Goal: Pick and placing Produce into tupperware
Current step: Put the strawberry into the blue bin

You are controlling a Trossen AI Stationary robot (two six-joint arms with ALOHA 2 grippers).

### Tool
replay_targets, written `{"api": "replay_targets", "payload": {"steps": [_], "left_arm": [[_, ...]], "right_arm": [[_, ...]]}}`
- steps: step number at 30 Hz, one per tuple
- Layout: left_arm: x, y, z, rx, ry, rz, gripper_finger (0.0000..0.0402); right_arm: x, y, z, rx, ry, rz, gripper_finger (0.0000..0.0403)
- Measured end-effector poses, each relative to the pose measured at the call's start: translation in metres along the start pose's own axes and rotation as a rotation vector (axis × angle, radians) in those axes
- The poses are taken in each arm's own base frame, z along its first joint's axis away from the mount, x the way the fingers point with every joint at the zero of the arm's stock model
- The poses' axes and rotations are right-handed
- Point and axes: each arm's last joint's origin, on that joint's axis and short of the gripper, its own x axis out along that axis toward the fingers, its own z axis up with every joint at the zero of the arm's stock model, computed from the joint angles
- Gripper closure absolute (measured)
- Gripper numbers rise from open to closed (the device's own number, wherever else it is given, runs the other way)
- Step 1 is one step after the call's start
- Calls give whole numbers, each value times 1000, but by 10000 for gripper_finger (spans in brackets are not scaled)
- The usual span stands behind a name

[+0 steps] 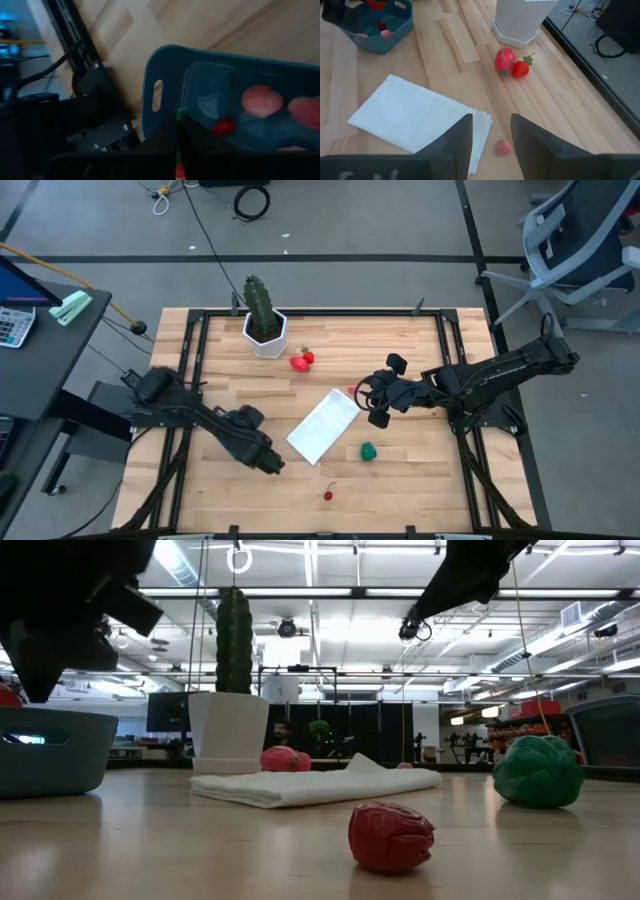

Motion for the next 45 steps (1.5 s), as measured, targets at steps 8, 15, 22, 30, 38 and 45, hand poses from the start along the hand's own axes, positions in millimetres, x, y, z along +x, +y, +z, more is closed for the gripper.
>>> {"api": "replay_targets", "payload": {"steps": [8,15,22,30,38,45], "left_arm": [[10,24,-2,-66,-131,-304,393],[37,33,-8,-75,-102,-283,386],[48,25,-11,-68,-91,-346,342],[48,26,-11,-62,-93,-343,302],[33,28,-8,-25,-86,-340,285],[-17,34,11,47,-156,-407,294]], "right_arm": [[0,0,0,0,0,0,261],[0,0,0,0,0,0,261],[0,0,0,0,0,-1,261],[0,0,0,0,0,-1,261],[0,0,0,0,0,-1,261],[0,0,0,0,-1,-2,261]]}}
